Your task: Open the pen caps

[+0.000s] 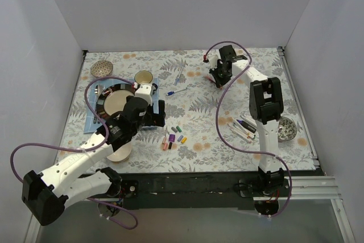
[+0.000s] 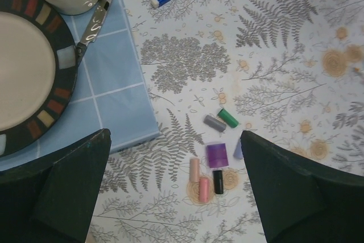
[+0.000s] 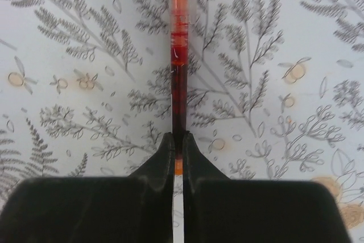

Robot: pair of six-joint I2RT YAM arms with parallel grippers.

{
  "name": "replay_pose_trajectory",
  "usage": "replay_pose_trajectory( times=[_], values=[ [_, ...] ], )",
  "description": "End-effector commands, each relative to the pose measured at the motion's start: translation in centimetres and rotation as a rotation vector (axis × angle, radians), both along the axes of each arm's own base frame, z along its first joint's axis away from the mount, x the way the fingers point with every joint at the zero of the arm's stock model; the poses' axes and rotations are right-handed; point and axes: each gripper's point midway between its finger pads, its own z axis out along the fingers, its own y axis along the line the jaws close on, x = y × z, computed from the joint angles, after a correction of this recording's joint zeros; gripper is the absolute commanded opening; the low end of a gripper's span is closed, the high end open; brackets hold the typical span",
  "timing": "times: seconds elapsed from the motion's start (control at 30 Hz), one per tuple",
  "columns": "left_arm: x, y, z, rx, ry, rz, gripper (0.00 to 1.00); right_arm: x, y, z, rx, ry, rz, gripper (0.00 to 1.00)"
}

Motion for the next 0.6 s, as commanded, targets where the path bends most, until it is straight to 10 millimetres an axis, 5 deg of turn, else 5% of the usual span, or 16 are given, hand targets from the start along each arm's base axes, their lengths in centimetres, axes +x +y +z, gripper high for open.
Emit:
replay_pose_trajectory(
  times=[0.0, 0.17, 0.3, 0.57],
  values=[
    [-0.6, -2.8, 3.8, -0.275, -0.032, -0.055, 0.98, -5.7, -0.5, -2.1, 0.009, 0.163, 0.018, 0.01],
    [-1.8, -6.6, 4.6, -0.597, 0.04, -0.11, 0.98, -9.2, 0.7, 1.9, 0.155, 0.148, 0.028, 0.01],
    [-0.4, -8.9, 5.7, -0.775, 0.052, -0.098, 0.98, -12.6, 1.9, 4.1, 0.317, 0.188, 0.057, 0.01],
    [3.4, -13.0, 3.4, -0.9, 0.101, -0.09, 0.98, -19.4, 4.9, 9.8, 0.655, 0.237, 0.216, 0.01]
  ],
)
